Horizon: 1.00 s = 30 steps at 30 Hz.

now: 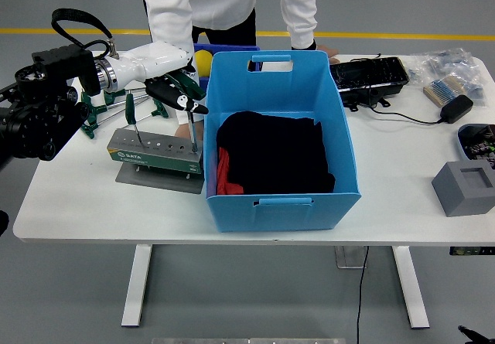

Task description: Lift tool from toolbox,place it in box,lift tool from toolbox,place it in box

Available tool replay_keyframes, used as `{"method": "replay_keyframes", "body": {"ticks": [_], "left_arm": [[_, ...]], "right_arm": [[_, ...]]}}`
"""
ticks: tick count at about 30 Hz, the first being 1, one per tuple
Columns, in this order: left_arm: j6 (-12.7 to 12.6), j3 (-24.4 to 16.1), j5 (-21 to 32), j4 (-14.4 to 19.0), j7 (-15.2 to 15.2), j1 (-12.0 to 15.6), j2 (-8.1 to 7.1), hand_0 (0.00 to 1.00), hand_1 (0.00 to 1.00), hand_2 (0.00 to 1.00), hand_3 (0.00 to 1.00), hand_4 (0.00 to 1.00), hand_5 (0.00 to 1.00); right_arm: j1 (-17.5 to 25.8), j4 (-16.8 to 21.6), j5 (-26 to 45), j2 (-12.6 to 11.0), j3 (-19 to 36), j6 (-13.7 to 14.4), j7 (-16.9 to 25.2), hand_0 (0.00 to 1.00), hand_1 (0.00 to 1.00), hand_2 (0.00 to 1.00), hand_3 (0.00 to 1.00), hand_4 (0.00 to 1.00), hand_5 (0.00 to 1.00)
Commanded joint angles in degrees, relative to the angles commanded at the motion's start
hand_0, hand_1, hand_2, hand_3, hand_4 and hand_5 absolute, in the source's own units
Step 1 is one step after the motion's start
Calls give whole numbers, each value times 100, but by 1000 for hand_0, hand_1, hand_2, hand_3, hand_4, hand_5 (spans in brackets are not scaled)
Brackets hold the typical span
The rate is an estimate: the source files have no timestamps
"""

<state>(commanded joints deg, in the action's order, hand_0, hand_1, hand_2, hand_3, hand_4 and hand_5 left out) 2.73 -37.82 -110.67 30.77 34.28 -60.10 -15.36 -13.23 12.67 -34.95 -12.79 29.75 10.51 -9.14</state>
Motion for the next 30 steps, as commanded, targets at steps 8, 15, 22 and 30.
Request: {"method": "replay_keyframes", "body": {"ticks": [8, 15, 22, 30], "left_arm": [[32, -19, 62, -1, 17, 2, -9, 150, 2, 2, 2, 712, 742], [30, -19, 89, -1, 30, 14, -10, 152, 2, 2, 5, 669, 680], [5, -98, 112, 39, 44, 25, -21, 152, 2, 2, 6, 673, 684], [69, -280, 108, 207, 33, 6, -52, 154, 2, 4, 6, 666, 686]], "right_arm": [[-6, 1, 11, -6, -10, 0, 6, 619, 597, 669, 543, 777, 652], [-9, 0, 33, -6, -20, 4, 11, 619, 597, 669, 542, 776, 652], [-5, 0, 3, -2, 1, 4, 2, 618, 597, 669, 543, 776, 652], [1, 0, -4, -2, 5, 0, 1, 618, 597, 668, 543, 776, 652]]}}
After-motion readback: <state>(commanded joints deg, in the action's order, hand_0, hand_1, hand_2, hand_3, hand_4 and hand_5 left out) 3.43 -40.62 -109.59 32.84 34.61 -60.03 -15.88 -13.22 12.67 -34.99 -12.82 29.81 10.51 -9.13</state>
